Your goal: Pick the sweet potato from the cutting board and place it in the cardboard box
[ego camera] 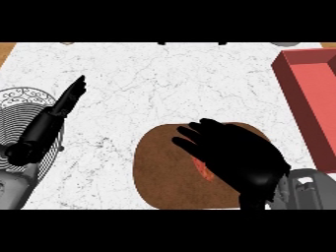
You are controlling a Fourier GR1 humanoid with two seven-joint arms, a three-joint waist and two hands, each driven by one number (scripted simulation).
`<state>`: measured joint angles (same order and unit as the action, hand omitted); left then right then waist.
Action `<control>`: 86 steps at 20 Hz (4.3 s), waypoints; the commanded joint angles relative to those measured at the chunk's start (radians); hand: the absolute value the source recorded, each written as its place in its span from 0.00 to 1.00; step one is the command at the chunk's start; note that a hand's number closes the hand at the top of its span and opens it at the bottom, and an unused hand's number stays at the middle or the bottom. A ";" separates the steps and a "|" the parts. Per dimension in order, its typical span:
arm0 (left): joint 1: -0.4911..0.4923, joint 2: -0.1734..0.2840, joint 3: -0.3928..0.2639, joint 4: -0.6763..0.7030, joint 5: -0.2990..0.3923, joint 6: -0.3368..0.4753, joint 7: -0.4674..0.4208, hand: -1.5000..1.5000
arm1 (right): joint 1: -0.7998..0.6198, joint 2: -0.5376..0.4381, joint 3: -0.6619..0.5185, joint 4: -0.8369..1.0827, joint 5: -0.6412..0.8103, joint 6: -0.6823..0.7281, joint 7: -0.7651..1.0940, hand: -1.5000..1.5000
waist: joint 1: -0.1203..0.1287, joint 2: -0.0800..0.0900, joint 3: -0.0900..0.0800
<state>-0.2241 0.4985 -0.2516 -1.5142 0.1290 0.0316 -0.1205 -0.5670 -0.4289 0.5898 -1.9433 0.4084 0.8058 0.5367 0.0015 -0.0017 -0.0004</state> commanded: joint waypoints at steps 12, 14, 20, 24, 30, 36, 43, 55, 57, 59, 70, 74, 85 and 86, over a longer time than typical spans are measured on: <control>-0.020 -0.051 0.130 0.054 -0.064 -0.119 -0.016 0.50 | 0.096 0.122 0.079 0.120 0.357 -0.069 -0.111 0.00 | 0.000 0.002 0.000; 0.010 -0.094 0.093 -0.060 -0.092 -0.069 0.089 0.50 | 0.101 0.082 0.065 0.152 0.394 -0.079 -0.167 0.00 | 0.003 0.001 0.001; -0.022 -0.134 0.132 0.044 -0.126 -0.113 0.014 0.50 | 0.114 0.130 0.073 0.280 0.507 -0.149 -0.246 0.00 | 0.001 0.002 0.000; -0.022 -0.099 0.186 0.014 -0.127 -0.164 0.025 0.50 | 0.143 0.174 0.067 0.312 0.532 -0.164 -0.293 0.00 | 0.002 0.002 0.001; 0.029 -0.176 0.150 -0.083 -0.197 -0.140 0.083 0.50 | 0.124 0.235 0.021 0.389 0.599 -0.155 -0.330 0.00 | 0.003 0.001 0.001; -0.025 -0.170 0.223 -0.035 -0.172 -0.210 0.088 0.50 | 0.115 0.225 -0.005 0.422 0.685 -0.151 -0.375 0.00 | 0.000 0.002 0.000; 0.026 -0.230 0.209 -0.036 -0.231 -0.200 0.057 0.50 | 0.166 0.216 -0.043 0.511 0.731 -0.224 -0.494 0.00 | 0.000 0.002 0.000; 0.018 -0.213 0.265 -0.079 -0.218 -0.246 0.079 0.50 | 0.111 0.283 -0.017 0.613 0.846 -0.485 -0.674 1.00 | 0.003 0.002 0.001; 0.019 -0.217 0.245 -0.077 -0.234 -0.238 0.087 0.50 | 0.081 0.330 -0.124 0.708 0.817 -0.544 -0.602 1.00 | 0.008 0.005 0.001; 0.006 -0.212 0.247 -0.080 -0.213 -0.253 0.090 0.50 | 0.023 0.318 -0.331 0.778 0.755 -0.511 -0.464 1.00 | 0.022 0.017 0.003; -0.032 -0.233 0.227 -0.045 -0.238 -0.247 0.066 0.50 | -0.348 0.253 -0.645 1.130 0.831 -0.822 -0.163 1.00 | 0.054 0.023 0.001; -0.035 -0.227 0.241 -0.033 -0.223 -0.262 0.069 0.50 | -0.521 0.225 -0.667 1.229 0.865 -0.853 -0.115 1.00 | 0.051 0.018 0.001; -0.028 -0.224 0.272 0.016 -0.234 -0.251 0.027 0.50 | -0.599 0.119 -0.824 1.244 0.916 -1.101 0.221 1.00 | 0.018 0.012 0.000; -0.006 -0.233 0.244 -0.053 -0.245 -0.248 0.066 0.50 | -0.601 0.085 -0.842 1.253 0.908 -1.107 0.214 1.00 | 0.022 0.008 0.001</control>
<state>-0.2321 0.2629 -0.0099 -1.5459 -0.1155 -0.2137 -0.0665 -1.1361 -0.2915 -0.2076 -0.7207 1.3020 -0.2486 0.6767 0.0261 0.0088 -0.0002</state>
